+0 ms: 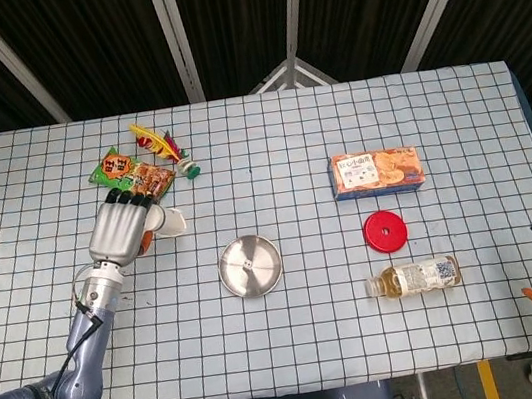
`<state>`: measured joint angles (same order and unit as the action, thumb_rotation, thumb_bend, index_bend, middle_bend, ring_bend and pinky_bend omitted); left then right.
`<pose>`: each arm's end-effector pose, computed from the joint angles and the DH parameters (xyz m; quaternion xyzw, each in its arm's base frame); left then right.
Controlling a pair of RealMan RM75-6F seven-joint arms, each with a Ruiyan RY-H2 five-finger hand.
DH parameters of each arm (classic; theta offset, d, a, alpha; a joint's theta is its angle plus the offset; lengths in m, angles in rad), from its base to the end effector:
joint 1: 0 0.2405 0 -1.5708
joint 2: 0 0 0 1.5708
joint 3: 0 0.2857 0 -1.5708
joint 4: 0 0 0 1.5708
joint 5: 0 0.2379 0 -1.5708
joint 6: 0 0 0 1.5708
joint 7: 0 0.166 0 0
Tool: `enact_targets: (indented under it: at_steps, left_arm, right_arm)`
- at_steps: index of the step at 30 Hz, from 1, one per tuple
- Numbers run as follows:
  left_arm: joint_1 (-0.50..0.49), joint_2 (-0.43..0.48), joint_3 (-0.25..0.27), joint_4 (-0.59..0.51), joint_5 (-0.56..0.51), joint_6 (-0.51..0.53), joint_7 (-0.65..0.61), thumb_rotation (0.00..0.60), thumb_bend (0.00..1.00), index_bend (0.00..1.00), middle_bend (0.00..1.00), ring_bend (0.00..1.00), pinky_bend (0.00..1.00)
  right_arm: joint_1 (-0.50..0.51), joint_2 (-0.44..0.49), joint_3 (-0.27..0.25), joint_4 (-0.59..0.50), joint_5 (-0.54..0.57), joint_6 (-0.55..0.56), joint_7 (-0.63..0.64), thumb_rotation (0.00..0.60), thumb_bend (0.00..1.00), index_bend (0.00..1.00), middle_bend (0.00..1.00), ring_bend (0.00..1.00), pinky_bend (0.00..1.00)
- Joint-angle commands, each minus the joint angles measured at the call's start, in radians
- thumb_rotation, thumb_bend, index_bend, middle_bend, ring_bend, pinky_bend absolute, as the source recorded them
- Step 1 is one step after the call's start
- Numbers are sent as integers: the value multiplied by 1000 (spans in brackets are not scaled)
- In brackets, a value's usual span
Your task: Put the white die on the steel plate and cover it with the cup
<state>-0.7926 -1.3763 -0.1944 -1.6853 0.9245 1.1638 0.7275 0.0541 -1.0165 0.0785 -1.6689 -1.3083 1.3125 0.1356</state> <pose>-0.1461 0.4042 0.0292 -0.7283 -0.2665 -0.3257 0.5407 -0.3868 -0.1979 0.1687 0.5229 -0.5044 0.3400 0.5971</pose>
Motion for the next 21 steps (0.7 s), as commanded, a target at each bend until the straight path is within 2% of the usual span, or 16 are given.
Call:
enact_targets:
  at_steps: [1, 7, 11, 15, 21]
  left_arm:
    - [-35, 41, -40, -132, 11, 20, 55, 600, 530, 361, 376, 255, 184]
    - [-94, 43, -75, -286, -74, -4, 132, 600, 530, 366, 376, 255, 184]
    - [-139, 16, -68, -322, -150, -3, 222, 600, 530, 376, 376, 255, 177]
    - [-212, -32, -71, -341, -326, 10, 335, 600, 530, 376, 373, 245, 165]
    - [-298, -77, -96, -332, -522, 50, 436, 600, 525, 375, 360, 235, 150]
  right_arm:
    - [-5, 3, -1, -2, -4, 7, 4, 600, 96, 211, 190, 152, 12]
    - [-10, 8, 3, -2, -6, 18, 21, 600, 96, 211, 190, 152, 12]
    - [-13, 11, 2, 0, -8, 22, 30, 600, 96, 211, 190, 152, 12]
    - [-19, 15, 2, 4, -12, 31, 42, 600, 96, 211, 190, 152, 12]
    - [-21, 17, 2, 8, -7, 30, 49, 600, 96, 211, 190, 152, 12]
